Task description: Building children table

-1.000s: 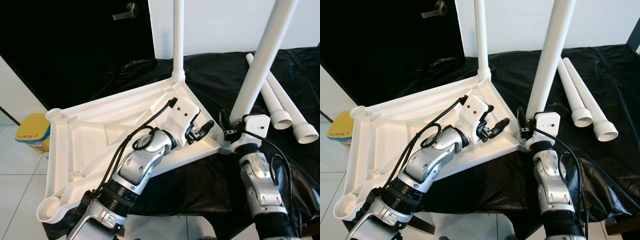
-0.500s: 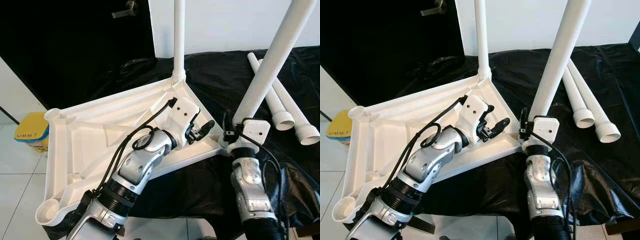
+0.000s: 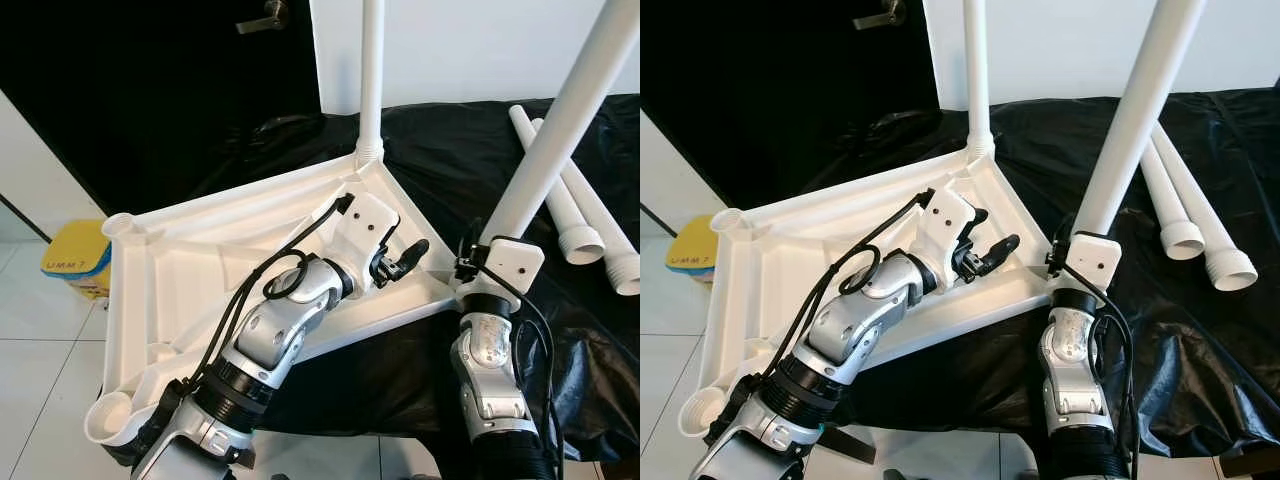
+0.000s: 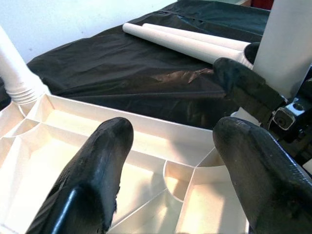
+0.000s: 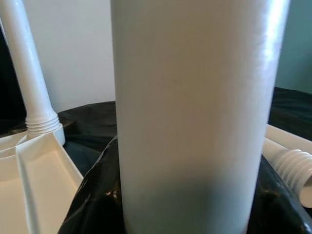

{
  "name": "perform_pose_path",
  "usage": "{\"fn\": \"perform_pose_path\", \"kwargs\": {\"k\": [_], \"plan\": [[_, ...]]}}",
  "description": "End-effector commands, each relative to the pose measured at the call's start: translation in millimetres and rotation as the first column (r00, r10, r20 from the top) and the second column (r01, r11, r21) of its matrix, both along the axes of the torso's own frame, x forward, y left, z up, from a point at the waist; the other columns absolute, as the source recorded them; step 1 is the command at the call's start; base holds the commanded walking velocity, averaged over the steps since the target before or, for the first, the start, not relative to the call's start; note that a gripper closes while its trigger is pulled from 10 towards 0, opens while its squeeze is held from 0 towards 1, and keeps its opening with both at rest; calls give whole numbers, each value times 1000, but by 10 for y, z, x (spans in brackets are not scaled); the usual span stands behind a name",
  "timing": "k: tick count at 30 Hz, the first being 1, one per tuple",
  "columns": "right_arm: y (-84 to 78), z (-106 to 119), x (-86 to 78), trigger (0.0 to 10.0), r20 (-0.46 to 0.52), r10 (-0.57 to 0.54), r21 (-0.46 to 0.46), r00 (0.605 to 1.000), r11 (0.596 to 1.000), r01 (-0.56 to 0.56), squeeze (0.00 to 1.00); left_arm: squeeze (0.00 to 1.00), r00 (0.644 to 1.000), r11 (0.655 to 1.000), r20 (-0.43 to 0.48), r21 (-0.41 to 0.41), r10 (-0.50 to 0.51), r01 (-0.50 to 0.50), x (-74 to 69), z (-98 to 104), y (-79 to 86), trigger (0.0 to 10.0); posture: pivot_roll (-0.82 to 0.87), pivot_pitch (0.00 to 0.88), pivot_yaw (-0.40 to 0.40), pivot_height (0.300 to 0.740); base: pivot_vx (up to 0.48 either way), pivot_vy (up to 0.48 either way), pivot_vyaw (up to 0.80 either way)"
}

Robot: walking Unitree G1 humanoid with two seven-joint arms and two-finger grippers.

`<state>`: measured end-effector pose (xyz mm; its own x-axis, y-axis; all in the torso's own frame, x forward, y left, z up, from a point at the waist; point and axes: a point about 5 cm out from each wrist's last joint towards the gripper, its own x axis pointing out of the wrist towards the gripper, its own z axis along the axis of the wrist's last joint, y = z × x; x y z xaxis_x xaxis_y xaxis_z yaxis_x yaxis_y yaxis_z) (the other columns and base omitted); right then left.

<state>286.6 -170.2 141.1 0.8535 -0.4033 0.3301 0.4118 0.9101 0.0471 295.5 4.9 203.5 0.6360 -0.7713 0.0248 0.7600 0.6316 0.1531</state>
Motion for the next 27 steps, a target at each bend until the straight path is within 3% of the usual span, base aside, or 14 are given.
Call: {"fn": "perform_pose_path", "kwargs": {"k": [1,10,11,12,13,14,16,18,20,22,23,24,25,27], "plan": [[-236,-500,-135,10000,-240,-150,43,959,985,165,0,0,995,994,-8,34,-104,104,-44,-5,-36,10000,-145,90,148,740,0,0,0],[-254,-480,-141,10000,-213,-224,72,951,967,244,0,0,995,995,-12,31,-98,98,-43,-6,-28,10000,-149,96,140,740,0,0,0],[-227,-434,-134,10000,-171,-196,77,966,974,211,153,0,995,995,-13,29,-98,98,-46,-8,-31,10000,-153,96,133,740,0,0,0],[-227,-434,-134,10000,-171,-196,77,966,974,211,153,0,995,995,-13,29,-98,98,-46,-8,-31,10000,-153,96,133,740,0,0,0],[-185,-373,-117,10000,-124,-151,84,981,983,162,1000,0,995,995,-13,26,-95,95,-47,-11,-27,10000,-155,96,131,740,0,0,0],[-185,-373,-117,10000,-124,-151,84,981,983,162,1000,0,995,995,-13,26,-95,95,-47,-11,-27,10000,-155,96,131,740,0,0,0],[-125,-220,-82,10000,-19,-32,87,999,996,33,1000,0,996,996,-14,17,-87,87,-42,-19,-32,10000,-174,93,106,740,0,0,0],[-125,-220,-82,10000,-19,-32,87,999,996,33,1000,0,996,996,-14,17,-87,87,-42,-19,-32,10000,-174,93,106,740,0,0,0],[-107,-131,-47,10000,25,87,66,996,994,-88,1000,0,997,997,-11,7,-81,81,-31,-19,-50,10000,-185,89,81,740,0,0,0],[-112,-116,-36,10000,25,119,57,993,991,-120,1000,0,997,997,-9,5,-80,80,-28,-17,-59,10000,-185,89,81,740,0,0,0],[-132,-107,-31,10000,21,146,46,989,988,-147,851,0,997,997,-7,1,-79,79,-23,-14,-63,10000,-191,88,68,740,0,0,0],[-132,-107,-31,10000,21,146,46,989,988,-147,851,0,997,997,-7,1,-79,79,-23,-14,-63,10000,-191,88,68,740,0,0,0],[-156,-105,-29,10000,12,180,40,984,983,-181,0,0,997,997,-5,-1,-75,75,-18,-13,-64,10000,-195,88,59,740,0,0,0],[-171,-104,-27,10000,2,238,45,971,970,-238,0,0,998,998,-4,-5,-70,70,-12,-14,-61,10000,-201,86,52,740,0,0,0]]}}
